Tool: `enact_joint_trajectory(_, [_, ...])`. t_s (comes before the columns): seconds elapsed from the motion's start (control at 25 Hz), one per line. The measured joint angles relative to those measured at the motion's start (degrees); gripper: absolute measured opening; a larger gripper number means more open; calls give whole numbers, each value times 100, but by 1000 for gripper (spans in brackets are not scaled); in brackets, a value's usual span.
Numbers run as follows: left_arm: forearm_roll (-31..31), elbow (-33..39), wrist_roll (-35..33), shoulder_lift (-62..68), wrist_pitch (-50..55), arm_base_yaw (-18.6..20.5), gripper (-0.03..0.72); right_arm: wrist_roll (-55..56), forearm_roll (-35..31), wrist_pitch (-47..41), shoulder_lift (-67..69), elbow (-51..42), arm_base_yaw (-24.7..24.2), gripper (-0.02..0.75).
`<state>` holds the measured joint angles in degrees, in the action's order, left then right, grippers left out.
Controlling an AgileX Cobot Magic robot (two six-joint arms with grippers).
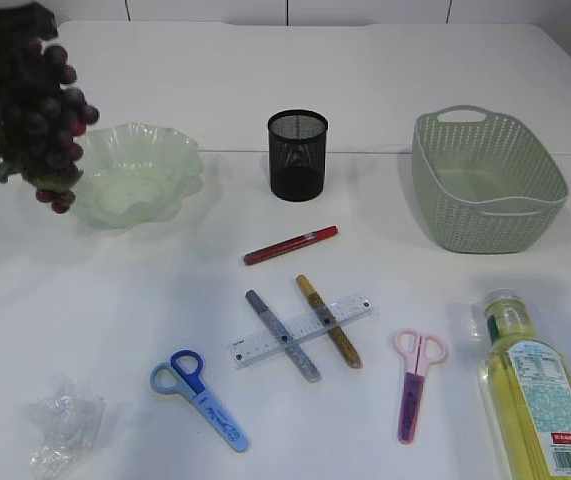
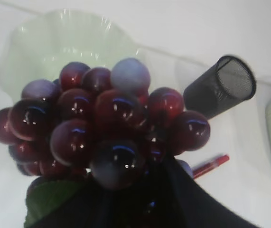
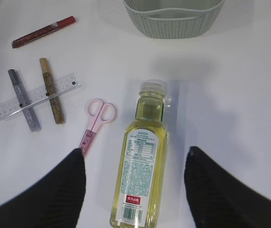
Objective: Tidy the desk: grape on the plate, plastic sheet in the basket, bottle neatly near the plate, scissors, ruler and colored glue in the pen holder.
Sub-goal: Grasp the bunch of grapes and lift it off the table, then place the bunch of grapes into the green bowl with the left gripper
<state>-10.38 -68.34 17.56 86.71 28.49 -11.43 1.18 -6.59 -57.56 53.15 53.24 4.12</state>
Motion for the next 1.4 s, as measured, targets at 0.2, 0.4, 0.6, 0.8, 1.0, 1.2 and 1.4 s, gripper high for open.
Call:
enact_joint_trajectory(0.2, [0,0,0,-350,-782,0,182,-6,0,0,0,0,0,512])
enact_joint_trajectory(0.4, [0,-417,0,-8,-931,0,181,-13,0,4,0,0,0,512])
enact_joint_trajectory(0.6, [0,-1365,0,906,-975,0,180,-13,0,13,0,0,0,512])
enact_joint_trajectory(0.8, [0,-2236,0,1894,-977,0,180,-19,0,13,0,0,0,512])
enact_joint_trajectory(1.0, [14,-2472,0,2623,-1020,0,180,-19,0,13,0,0,0,512])
enact_joint_trajectory(1.2, [18,-2472,0,3163,-954,0,259,-19,0,13,0,0,0,512])
enact_joint_trajectory(1.4, [27,-2500,0,3245,-915,0,478,-19,0,13,0,0,0,512])
